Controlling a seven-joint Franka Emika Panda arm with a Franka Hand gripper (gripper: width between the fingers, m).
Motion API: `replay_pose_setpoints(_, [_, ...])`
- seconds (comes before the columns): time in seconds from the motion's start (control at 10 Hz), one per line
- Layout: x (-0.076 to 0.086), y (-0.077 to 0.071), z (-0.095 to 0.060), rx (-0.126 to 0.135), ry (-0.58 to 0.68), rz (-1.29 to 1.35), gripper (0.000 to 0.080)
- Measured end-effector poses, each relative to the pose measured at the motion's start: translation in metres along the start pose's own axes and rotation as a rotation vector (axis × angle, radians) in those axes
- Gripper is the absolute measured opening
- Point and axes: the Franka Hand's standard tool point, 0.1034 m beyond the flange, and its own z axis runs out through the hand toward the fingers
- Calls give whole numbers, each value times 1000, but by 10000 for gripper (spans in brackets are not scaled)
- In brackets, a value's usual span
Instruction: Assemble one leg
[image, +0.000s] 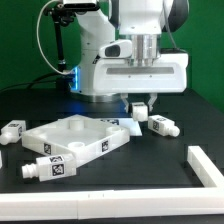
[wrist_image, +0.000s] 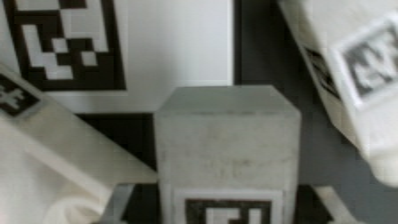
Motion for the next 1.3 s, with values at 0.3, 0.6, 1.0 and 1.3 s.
replay_pose_setpoints(0.3, [1,11,17,-24,38,-98,282])
replay_pose_setpoints(0.6, [-2,4,25,-27,28,-131,282])
replay_pose_setpoints(1.0, [-6,3,28,-30,20,-140,282])
replay_pose_setpoints(1.3, [-6,3,28,-30,20,-141,497])
